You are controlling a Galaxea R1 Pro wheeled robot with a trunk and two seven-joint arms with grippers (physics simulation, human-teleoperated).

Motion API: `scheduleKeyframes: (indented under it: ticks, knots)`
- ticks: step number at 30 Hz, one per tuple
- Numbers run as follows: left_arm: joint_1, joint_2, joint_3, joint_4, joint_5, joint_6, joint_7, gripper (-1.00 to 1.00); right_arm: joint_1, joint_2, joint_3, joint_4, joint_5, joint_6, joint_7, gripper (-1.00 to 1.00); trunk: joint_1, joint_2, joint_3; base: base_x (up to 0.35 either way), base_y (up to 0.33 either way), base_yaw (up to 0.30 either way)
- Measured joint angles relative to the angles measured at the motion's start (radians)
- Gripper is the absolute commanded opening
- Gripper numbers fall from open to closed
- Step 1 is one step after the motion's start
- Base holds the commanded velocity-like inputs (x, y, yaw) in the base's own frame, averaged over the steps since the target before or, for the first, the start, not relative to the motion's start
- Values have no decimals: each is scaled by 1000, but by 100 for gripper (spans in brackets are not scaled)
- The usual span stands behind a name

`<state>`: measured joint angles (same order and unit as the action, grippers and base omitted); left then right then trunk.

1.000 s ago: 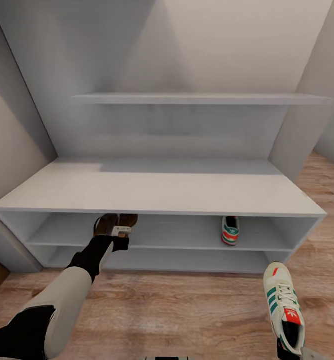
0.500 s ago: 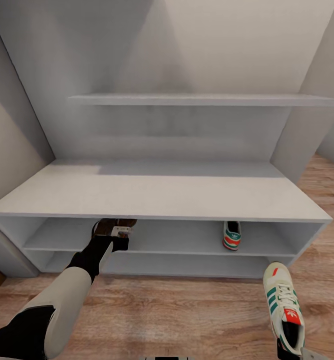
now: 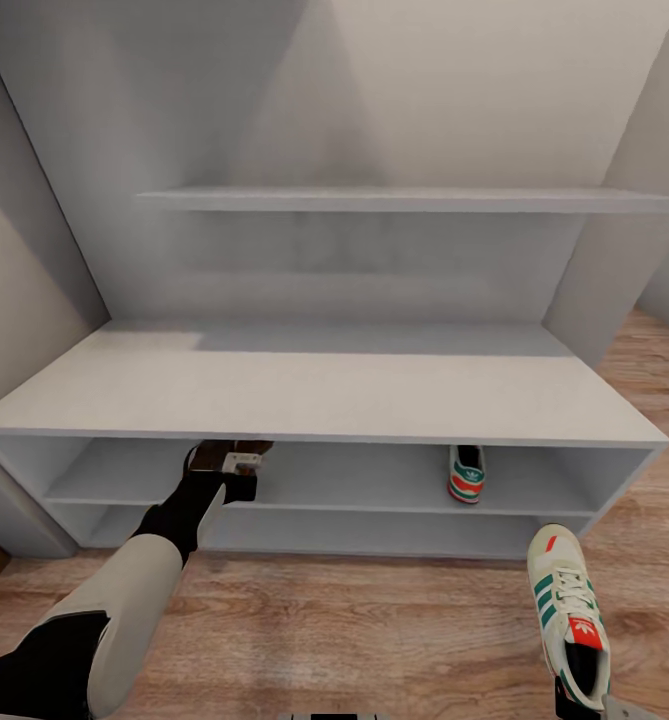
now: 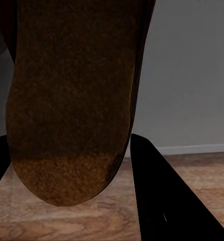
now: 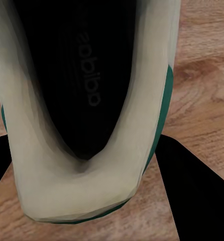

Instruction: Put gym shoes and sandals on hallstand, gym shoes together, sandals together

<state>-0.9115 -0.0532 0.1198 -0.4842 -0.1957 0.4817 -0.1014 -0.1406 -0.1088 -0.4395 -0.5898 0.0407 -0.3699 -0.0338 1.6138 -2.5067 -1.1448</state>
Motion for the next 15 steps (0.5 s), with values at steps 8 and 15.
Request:
scheduleKeyframes:
  ticks: [8, 15]
  knots:
    - [1, 3, -1, 1, -3, 0, -4, 100, 0, 0, 0, 0, 0, 0, 0, -100, 0, 0, 0, 1, 0, 0]
    - [1, 5, 0, 0, -3, 0, -4, 100, 0, 0, 0, 0, 1, 0, 0, -100, 0, 0, 0, 0, 0, 0]
